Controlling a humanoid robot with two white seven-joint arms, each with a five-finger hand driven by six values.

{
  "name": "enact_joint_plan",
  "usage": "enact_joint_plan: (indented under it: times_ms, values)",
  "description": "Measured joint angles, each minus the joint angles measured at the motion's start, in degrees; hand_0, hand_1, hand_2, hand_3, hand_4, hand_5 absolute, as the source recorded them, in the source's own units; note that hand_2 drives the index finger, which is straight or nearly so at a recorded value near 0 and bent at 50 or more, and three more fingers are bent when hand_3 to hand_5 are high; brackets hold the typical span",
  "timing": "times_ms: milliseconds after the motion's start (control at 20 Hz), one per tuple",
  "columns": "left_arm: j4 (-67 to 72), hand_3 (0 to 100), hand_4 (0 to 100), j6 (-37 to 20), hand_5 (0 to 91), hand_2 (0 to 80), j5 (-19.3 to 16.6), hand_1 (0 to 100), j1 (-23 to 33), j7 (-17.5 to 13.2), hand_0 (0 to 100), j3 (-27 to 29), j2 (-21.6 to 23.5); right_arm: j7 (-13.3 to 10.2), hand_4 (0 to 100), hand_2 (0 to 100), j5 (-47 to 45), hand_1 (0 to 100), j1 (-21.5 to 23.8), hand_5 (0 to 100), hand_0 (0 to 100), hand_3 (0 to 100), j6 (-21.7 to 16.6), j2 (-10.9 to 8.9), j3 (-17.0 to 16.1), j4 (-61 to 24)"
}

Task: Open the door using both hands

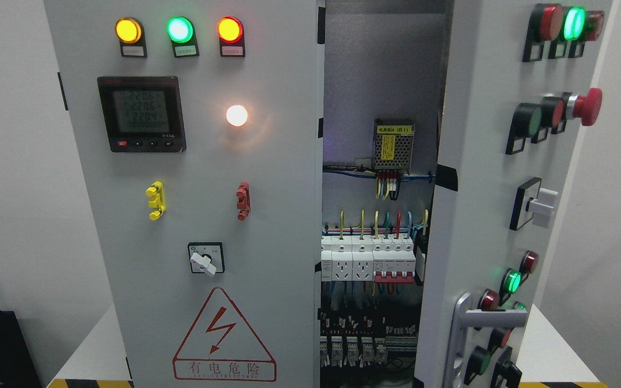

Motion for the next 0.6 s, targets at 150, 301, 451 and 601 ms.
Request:
enact_joint_plan:
  times_ms: [150, 301, 451, 601]
  values:
    - [-0.73, 0, 0, 0.32, 0.0, 0.0, 0.41, 39, -1.61, -0.03, 12, 0.9, 5.37, 0.03, 0, 0, 0.0, 39, 0.0, 0, 12, 0, -0.01, 0.0, 0.0, 0.0]
    - [-1.7, 0, 0, 1.38, 0.0, 0.0, 0.54, 39, -7.42, -0.05, 12, -1.29, 9.66, -0.01, 0, 0, 0.0, 39, 0.0, 0, 12, 0, -0.01, 0.01, 0.0, 0.0]
    - [-3.25, 0, 0, 2.07, 0.0, 0.0, 0.55, 39, -19.71, -0.57, 12, -8.97, 13.15, -0.1, 0, 0, 0.0, 39, 0.0, 0, 12, 0, -0.01, 0.01, 0.0, -0.01]
    - [-5.41, 0, 0, 2.26, 0.0, 0.0, -0.35, 39, -33.19, -1.84, 12, -19.15, 14.96, -0.14, 0, 0, 0.0, 39, 0.0, 0, 12, 0, -0.01, 0.02, 0.0, -0.01]
